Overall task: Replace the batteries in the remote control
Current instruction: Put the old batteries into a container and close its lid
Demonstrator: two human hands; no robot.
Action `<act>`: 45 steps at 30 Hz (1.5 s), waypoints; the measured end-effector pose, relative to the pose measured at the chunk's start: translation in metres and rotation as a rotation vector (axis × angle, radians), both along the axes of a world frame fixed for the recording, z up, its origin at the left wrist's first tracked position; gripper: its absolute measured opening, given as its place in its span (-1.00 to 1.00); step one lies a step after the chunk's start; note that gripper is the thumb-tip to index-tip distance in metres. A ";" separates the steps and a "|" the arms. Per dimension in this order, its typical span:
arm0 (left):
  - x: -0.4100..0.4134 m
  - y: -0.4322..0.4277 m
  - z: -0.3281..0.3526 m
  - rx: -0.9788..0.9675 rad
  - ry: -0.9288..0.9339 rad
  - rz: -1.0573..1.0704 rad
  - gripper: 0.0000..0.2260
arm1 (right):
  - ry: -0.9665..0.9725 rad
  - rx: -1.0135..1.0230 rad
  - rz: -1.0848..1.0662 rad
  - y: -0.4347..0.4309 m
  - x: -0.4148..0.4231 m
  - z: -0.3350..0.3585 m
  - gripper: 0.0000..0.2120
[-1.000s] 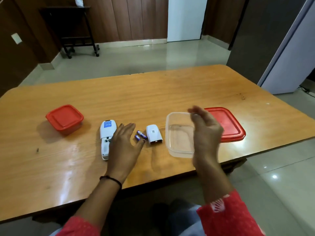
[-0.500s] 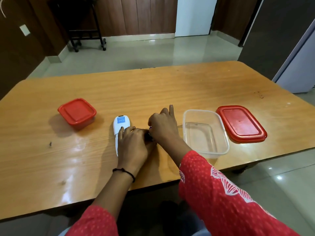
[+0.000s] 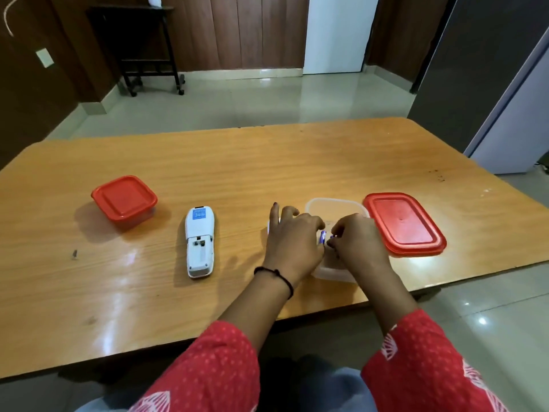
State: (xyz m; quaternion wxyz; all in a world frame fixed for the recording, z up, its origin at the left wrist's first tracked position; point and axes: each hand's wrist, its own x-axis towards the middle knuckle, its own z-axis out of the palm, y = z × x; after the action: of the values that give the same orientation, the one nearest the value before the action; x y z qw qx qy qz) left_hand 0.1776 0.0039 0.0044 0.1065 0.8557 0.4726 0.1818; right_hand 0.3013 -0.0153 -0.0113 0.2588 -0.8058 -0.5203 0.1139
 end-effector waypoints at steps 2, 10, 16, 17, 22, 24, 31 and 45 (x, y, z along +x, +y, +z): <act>0.004 0.001 -0.001 0.011 0.061 -0.021 -0.73 | -0.036 -0.015 0.030 0.002 0.000 0.001 -0.87; -0.022 -0.010 -0.001 -0.233 -0.524 0.117 -0.64 | -0.076 0.250 -0.261 -0.031 0.073 0.029 -0.64; -0.021 -0.019 -0.007 -0.556 -0.706 0.201 -0.65 | -0.018 -0.339 -0.410 -0.027 0.121 0.001 -0.02; -0.020 -0.019 -0.006 -0.601 -0.741 0.207 -0.65 | -0.015 -0.329 -0.412 -0.025 0.123 0.002 -0.04; -0.019 -0.023 -0.004 -0.736 -0.839 0.215 -0.65 | 0.273 -0.280 -0.441 -0.018 0.134 0.011 -0.20; -0.018 -0.025 -0.002 -0.785 -0.858 0.219 -0.63 | 0.475 -0.037 -0.431 -0.025 0.136 0.014 -0.43; -0.016 -0.031 -0.001 -0.854 -0.870 0.223 -0.59 | -0.010 0.606 -0.088 -0.064 0.068 0.043 -0.73; -0.014 -0.036 -0.006 -0.880 -0.984 0.219 -0.73 | -0.535 -0.047 0.279 -0.070 -0.039 0.037 -0.62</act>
State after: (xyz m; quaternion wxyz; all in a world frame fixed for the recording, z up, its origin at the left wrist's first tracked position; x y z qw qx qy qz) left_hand 0.1632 -0.0326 -0.0019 0.6296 0.4969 0.4831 0.3511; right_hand 0.2618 -0.0848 0.0255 0.0757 -0.7337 -0.6730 -0.0558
